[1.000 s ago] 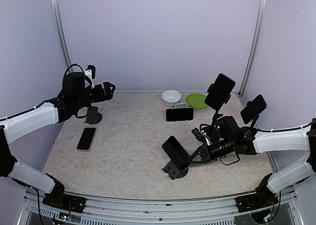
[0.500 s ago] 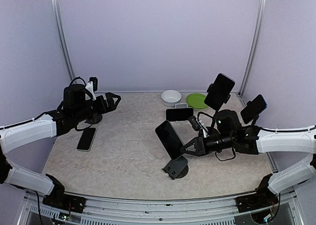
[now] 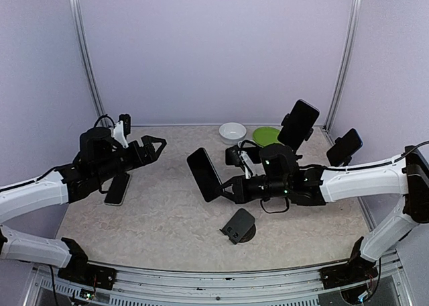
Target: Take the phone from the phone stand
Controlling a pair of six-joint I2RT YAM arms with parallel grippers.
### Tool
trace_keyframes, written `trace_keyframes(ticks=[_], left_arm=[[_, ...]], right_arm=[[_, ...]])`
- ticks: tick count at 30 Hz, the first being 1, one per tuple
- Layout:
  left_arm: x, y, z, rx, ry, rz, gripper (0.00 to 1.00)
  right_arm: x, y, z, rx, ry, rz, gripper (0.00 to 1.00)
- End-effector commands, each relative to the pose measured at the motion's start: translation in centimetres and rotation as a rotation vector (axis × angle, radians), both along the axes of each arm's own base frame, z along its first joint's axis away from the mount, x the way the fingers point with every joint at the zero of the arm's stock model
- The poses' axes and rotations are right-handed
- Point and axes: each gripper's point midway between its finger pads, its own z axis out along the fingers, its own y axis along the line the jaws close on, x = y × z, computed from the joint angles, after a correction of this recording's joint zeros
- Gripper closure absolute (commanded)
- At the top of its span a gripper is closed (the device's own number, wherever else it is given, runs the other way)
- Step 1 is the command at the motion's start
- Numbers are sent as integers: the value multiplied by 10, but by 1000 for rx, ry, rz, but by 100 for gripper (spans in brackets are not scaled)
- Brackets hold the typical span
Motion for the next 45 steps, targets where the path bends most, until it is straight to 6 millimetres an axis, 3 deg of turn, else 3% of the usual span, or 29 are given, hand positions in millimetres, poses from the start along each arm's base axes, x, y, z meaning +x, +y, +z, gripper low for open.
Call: trace_keyframes(ticks=[1, 5, 11, 21, 26, 33, 41, 45], left_arm=[[-17, -23, -14, -44, 33, -62, 1], [-23, -50, -25, -43, 69, -118, 1], [-29, -82, -26, -119, 89, -221, 1], [-30, -118, -29, -134, 98, -287, 1], [-25, -124, -31, -146, 115, -275, 2], [-18, -125, -31, -163, 119, -223, 12], [-12, -119, -34, -153, 121, -172, 32], [-11, -119, -38, -106, 124, -173, 42]], right_arm=[[31, 25, 40, 86, -146, -80, 100], [40, 38, 49, 59, -223, -87, 100], [44, 48, 53, 52, -250, -84, 100], [38, 64, 50, 34, -268, -59, 100], [37, 66, 49, 9, -288, -73, 100], [33, 69, 45, 2, -283, -78, 100], [29, 71, 44, 12, -272, -57, 100], [25, 70, 45, 19, -277, -39, 84]])
